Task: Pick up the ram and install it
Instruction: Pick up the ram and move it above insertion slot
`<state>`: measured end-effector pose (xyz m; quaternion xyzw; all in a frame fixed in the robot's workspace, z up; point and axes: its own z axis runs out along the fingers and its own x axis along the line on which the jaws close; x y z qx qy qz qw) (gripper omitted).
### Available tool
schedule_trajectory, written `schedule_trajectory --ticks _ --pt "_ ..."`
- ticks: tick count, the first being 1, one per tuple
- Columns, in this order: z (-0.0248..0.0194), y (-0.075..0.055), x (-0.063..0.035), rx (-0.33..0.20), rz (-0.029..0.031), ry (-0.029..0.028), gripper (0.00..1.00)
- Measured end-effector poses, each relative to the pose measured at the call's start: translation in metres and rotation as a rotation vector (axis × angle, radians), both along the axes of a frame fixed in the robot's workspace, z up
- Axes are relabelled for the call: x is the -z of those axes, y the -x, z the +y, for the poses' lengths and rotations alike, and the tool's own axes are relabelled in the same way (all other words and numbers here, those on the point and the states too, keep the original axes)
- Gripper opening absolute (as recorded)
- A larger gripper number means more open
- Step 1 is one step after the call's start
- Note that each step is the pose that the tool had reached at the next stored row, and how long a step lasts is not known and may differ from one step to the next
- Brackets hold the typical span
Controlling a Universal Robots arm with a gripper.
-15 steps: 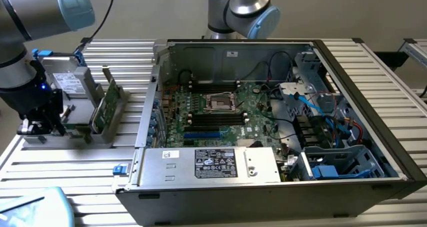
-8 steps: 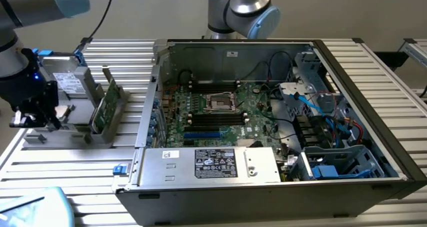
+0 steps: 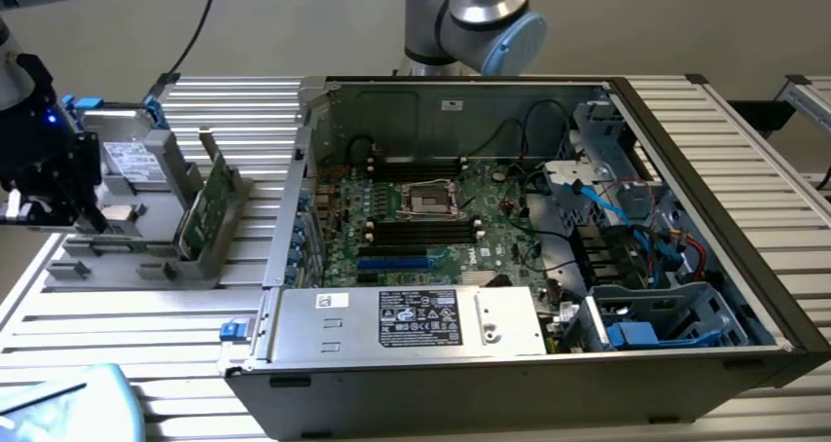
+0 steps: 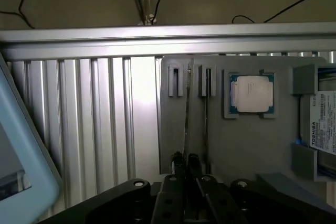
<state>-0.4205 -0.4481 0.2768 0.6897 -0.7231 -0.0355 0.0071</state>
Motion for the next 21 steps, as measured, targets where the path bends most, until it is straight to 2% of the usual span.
schedule_trajectory --ticks 1,3,10,13,16,21 --pt "0.0000 -0.001 -0.0044 -0.002 0.0000 -0.0010 0.15" --pt "-0.0001 -0.005 -0.0120 -0.009 0.0000 -0.0095 0.15" --pt "-0.0010 -0.016 -0.0365 -0.040 0.0000 -0.0478 0.15" --pt "-0.0014 -0.020 -0.0462 -0.057 0.0001 -0.0611 0.15" --pt "-0.0020 -0.024 -0.0542 -0.071 0.0004 -0.0663 0.15" --pt "-0.0031 -0.034 -0.0629 -0.086 0.0024 -0.0672 0.15"
